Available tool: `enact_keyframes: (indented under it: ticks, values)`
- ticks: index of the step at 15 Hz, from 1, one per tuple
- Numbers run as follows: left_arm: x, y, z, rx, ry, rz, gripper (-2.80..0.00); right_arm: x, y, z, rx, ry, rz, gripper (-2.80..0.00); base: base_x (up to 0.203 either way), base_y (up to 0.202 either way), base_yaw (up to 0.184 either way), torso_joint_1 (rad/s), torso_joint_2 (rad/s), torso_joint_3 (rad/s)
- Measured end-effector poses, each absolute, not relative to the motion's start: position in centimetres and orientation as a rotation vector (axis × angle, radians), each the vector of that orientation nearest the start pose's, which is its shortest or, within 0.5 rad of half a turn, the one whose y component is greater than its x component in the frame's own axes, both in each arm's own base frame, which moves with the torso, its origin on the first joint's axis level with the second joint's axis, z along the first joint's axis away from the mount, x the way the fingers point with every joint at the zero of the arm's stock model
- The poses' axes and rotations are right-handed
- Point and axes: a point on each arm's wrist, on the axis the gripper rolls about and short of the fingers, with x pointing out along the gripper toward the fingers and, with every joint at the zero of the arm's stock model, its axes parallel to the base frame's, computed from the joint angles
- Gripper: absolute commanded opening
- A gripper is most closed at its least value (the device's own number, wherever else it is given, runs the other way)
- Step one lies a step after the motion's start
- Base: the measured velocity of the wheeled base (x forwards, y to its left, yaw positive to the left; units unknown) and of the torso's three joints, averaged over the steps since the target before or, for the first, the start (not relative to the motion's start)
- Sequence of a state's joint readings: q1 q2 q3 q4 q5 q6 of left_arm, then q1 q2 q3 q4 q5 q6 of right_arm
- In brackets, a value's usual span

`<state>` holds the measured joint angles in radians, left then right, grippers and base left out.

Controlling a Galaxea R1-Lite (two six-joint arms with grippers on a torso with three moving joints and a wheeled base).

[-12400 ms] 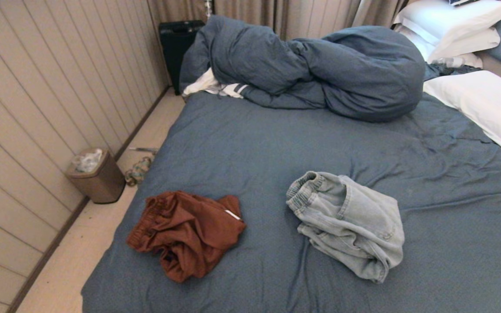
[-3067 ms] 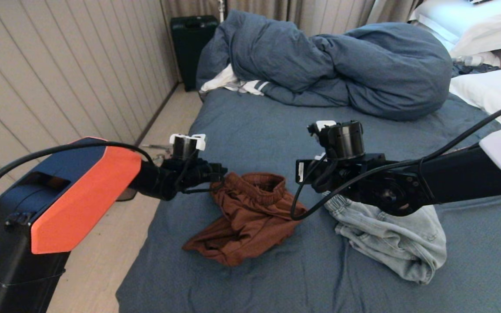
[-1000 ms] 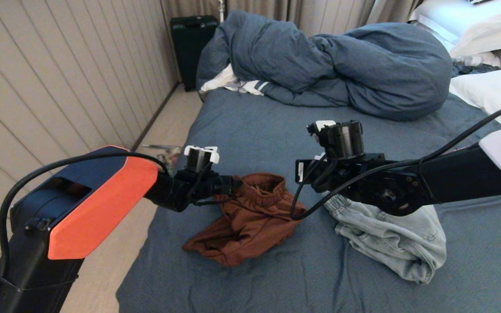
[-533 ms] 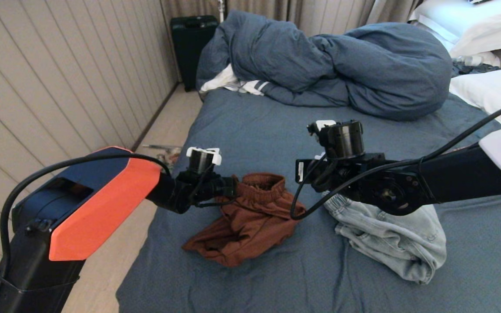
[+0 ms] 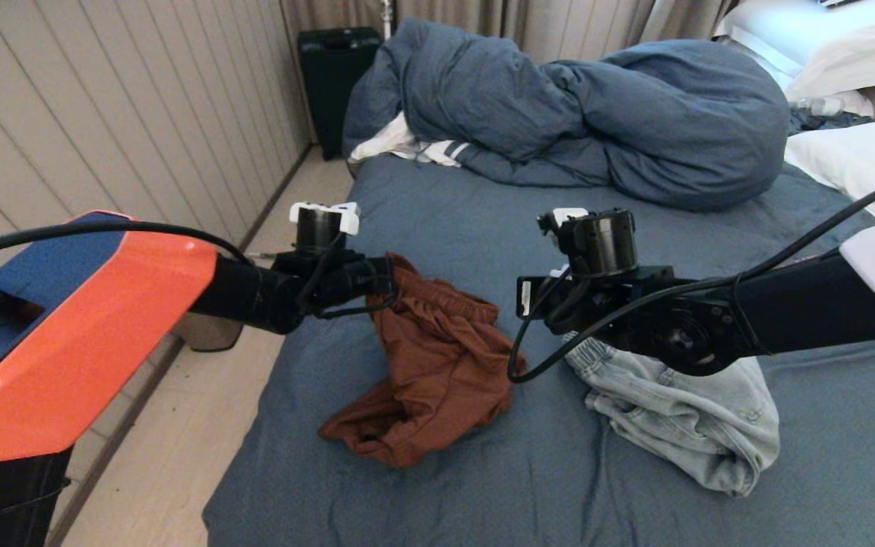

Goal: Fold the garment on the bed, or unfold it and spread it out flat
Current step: Unford the brown shorts

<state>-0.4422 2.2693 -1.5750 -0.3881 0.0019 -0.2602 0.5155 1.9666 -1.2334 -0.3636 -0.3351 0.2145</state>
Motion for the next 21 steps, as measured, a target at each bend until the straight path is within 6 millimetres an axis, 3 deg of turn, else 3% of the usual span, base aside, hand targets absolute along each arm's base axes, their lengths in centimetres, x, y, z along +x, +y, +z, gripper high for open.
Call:
enact_keyframes:
  ticks: [3, 7, 11, 14, 19, 20, 21]
  values:
    - [43.5, -17.9, 17.9, -0.209, 0.281, -0.350, -2.80, 34.3, 18.6, 18.1, 0.061, 0.350, 0.139, -2.80, 0.000, 0.000, 0.000, 0.000, 0.00, 0.000]
    - [45.1, -15.3, 19.5, -0.222, 0.247, -0.289, -2.80, 34.3, 18.5, 18.2, 0.061, 0.346, 0.140, -2.80, 0.000, 0.000, 0.000, 0.000, 0.00, 0.000]
    - [47.1, -13.4, 19.4, -0.227, 0.241, -0.237, -2.80, 34.5, 18.2, 18.2, 0.063, 0.344, 0.128, -2.80, 0.000, 0.000, 0.000, 0.000, 0.00, 0.000]
    - [48.9, -12.0, 17.9, -0.221, 0.261, -0.198, -2.80, 34.5, 18.2, 18.2, 0.062, 0.344, 0.128, -2.80, 0.000, 0.000, 0.000, 0.000, 0.00, 0.000]
    - [49.7, -11.6, 16.5, -0.218, 0.281, -0.179, -2.80, 34.4, 18.2, 18.2, 0.062, 0.346, 0.128, -2.80, 0.000, 0.000, 0.000, 0.000, 0.00, 0.000]
    - [49.8, -11.6, 16.4, -0.216, 0.285, -0.173, 0.00, 34.4, 18.2, 18.2, 0.062, 0.346, 0.129, -2.80, 0.000, 0.000, 0.000, 0.000, 0.00, 0.000]
    - [49.8, -11.5, 16.3, -0.212, 0.284, -0.163, 0.00, 34.4, 18.2, 18.2, 0.061, 0.346, 0.129, -2.80, 0.000, 0.000, 0.000, 0.000, 0.00, 0.000]
